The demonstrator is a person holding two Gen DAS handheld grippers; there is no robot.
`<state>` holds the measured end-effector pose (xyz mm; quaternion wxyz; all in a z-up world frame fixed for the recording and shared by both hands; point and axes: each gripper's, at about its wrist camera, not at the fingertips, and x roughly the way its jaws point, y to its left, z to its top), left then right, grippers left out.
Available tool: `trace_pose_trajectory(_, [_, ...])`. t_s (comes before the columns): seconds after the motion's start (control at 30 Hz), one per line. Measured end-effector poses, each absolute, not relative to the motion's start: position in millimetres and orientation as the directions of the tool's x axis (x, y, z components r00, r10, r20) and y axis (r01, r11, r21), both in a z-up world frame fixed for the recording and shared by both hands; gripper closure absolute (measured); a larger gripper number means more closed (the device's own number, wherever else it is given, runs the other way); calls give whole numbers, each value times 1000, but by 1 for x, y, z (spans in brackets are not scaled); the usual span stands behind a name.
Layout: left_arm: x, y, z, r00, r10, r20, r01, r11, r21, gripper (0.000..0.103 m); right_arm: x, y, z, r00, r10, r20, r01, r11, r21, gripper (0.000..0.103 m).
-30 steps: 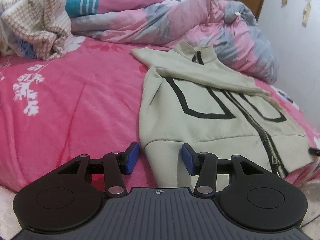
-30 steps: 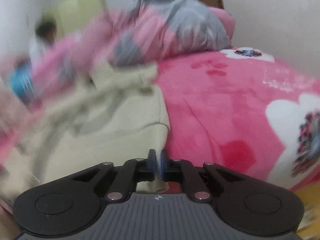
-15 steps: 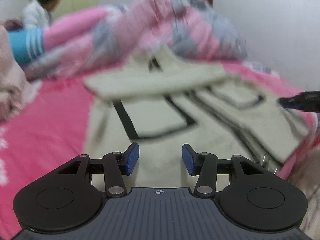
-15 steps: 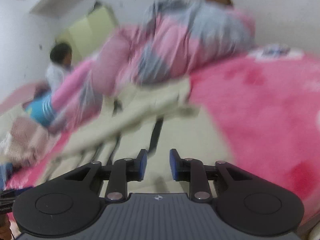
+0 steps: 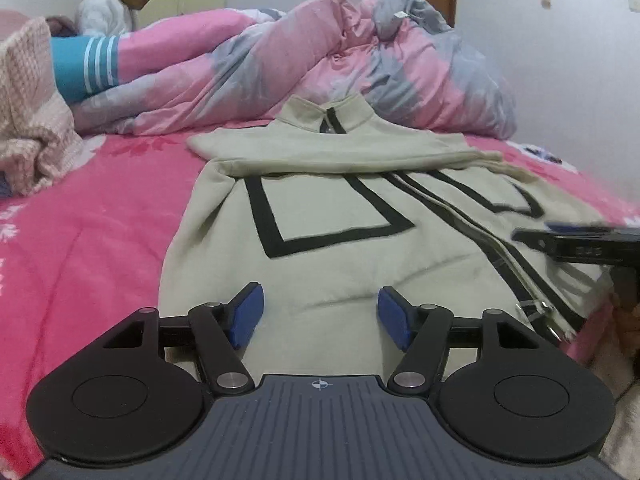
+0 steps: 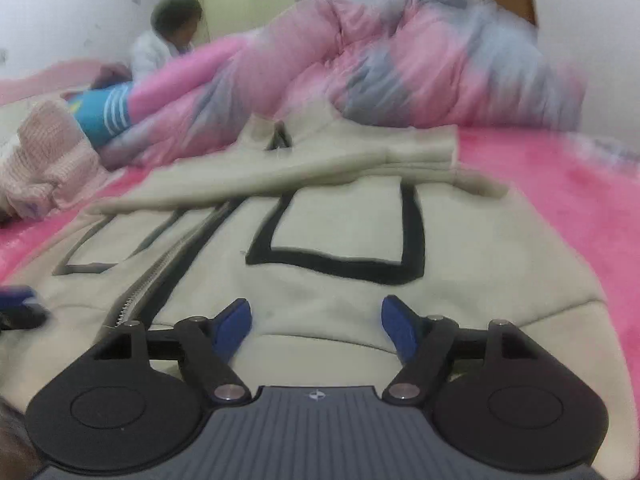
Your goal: Fold clothes
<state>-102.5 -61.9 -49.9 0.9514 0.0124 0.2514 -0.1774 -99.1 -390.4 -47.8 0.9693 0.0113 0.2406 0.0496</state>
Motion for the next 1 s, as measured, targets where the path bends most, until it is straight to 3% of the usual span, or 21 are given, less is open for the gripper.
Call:
trace_pose_trajectory(0.07, [-106, -57, -40, 800, -369, -474, 361, 926, -112, 39, -101, -377, -39, 869, 50, -492, -73, 997, -28, 28])
trace_pose_trajectory(0.23, [-91, -42, -7, 810, -437, -390, 393, 900, -191, 38, -95, -397, -18, 850, 115, -514, -22, 983, 185, 27])
trace_pose_trajectory(0.33, [-51, -44, 3, 805, -444, -393, 401, 896, -190, 38, -80, -397, 2, 874, 138, -467, -61, 982, 176, 27])
trace_pose_trajectory(0.47, [3, -52, -8, 775, -456, -438, 420, 889, -182, 38, -41, -385, 11, 891, 120, -438, -113, 993, 42, 27])
trace_pose_trajectory(0.6, [42, -64, -22, 691, -557, -461, 543, 821, -176, 37, 0, -381, -9, 847, 122, -518, -173, 983, -53, 27])
trace_pose_trajectory(0.7, [61, -73, -50, 595, -582, -554, 575, 790, -213, 31, 24, -384, -33, 775, 159, -612, -223, 974, -29, 20])
trace_pose_trajectory(0.73, [62, -73, -52, 568, -605, -558, 591, 772, -235, 18, 26, -386, -37, 766, 178, -617, -234, 972, -11, 18])
trace_pose_trajectory(0.83, [57, -79, -54, 544, -625, -560, 632, 744, -217, 6, 23, -387, -45, 774, 205, -600, -249, 968, 9, 15])
trace_pose_trajectory(1.0, [47, -85, -50, 547, -605, -579, 642, 747, -174, 2, 20, -398, -48, 779, 269, -566, -272, 959, 81, 10])
